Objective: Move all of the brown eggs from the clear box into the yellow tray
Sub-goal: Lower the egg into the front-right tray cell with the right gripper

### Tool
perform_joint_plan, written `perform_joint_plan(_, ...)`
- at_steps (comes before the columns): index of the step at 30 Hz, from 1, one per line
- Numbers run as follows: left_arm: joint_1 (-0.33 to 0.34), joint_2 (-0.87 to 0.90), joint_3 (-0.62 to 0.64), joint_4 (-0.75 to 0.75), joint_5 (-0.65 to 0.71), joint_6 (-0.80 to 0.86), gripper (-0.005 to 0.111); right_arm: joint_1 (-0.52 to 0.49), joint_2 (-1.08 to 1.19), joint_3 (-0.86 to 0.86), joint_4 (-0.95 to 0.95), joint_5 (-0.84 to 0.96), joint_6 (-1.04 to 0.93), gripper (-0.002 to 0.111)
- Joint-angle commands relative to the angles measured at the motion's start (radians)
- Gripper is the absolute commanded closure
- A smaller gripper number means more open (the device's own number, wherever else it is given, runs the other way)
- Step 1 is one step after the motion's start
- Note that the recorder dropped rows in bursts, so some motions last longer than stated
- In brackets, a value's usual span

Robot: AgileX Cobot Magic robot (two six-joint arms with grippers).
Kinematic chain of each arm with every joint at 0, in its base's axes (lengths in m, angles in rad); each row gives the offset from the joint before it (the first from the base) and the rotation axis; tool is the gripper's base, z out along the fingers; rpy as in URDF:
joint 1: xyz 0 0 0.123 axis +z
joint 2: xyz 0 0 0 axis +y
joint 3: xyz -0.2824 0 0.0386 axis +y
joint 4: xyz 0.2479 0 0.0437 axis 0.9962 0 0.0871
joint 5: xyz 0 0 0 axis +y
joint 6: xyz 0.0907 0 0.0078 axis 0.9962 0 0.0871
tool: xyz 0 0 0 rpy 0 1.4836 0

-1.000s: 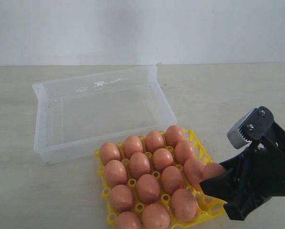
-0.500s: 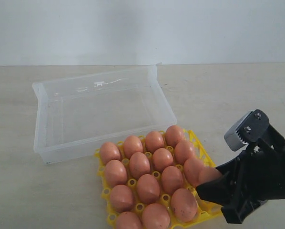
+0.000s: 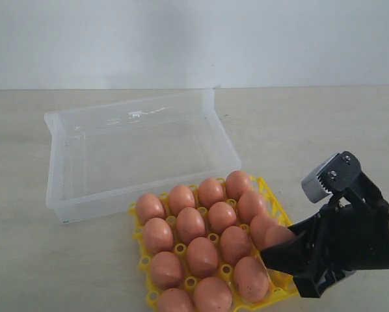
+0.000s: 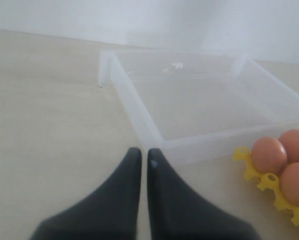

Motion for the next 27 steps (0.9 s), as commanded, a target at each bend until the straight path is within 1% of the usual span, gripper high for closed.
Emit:
perform_joint_plan(1, -0.002, 0.004, 0.004, 0.004, -0.007, 0.004, 0.103, -0.002, 0.014, 0.005, 0.004, 0.009, -0.010, 0.107)
perform_joint_plan(3, -0.002, 0.004, 0.004, 0.004, -0.007, 0.004, 0.103, -0.002, 0.025, 0.005, -0.001, 0.009, -0.010, 0.100)
perform_joint_plan(7, -0.002, 0.004, 0.004, 0.004, -0.007, 0.004, 0.103, -0.002, 0.033, 0.005, -0.013, 0.009, -0.010, 0.076)
perform_joint_plan(9, -0.002, 0.004, 0.004, 0.004, -0.007, 0.004, 0.103, -0.002, 0.033, 0.005, -0.013, 0.009, -0.010, 0.069)
perform_joint_plan(10, -0.002, 0.004, 0.004, 0.004, -0.007, 0.004, 0.103, -0.002, 0.033, 0.005, -0.013, 0.009, -0.010, 0.066)
perform_joint_plan(12, -0.002, 0.004, 0.004, 0.004, -0.007, 0.004, 0.103, -0.002, 0.033, 0.005, -0.013, 0.011, -0.010, 0.065)
perform_joint_plan(21, -0.002, 0.004, 0.004, 0.004, -0.007, 0.004, 0.103, -0.002, 0.033, 0.005, -0.013, 0.009, -0.006, 0.064)
perform_joint_plan(23, -0.002, 0.004, 0.004, 0.004, -0.007, 0.004, 0.103, -0.002, 0.033, 0.005, -0.013, -0.004, 0.006, 0.058)
perform_joint_plan(25, -0.002, 0.004, 0.004, 0.004, -0.007, 0.004, 0.103, -0.002, 0.033, 0.005, -0.013, -0.004, 0.017, 0.046)
perform_joint_plan(26, -0.002, 0.004, 0.004, 0.004, -0.007, 0.004, 0.103, -0.002, 0.033, 0.005, -0.013, -0.004, 0.017, 0.042)
perform_joint_plan(27, -0.002, 0.004, 0.004, 0.004, -0.007, 0.004, 0.103, -0.002, 0.033, 0.005, -0.013, -0.004, 0.017, 0.041)
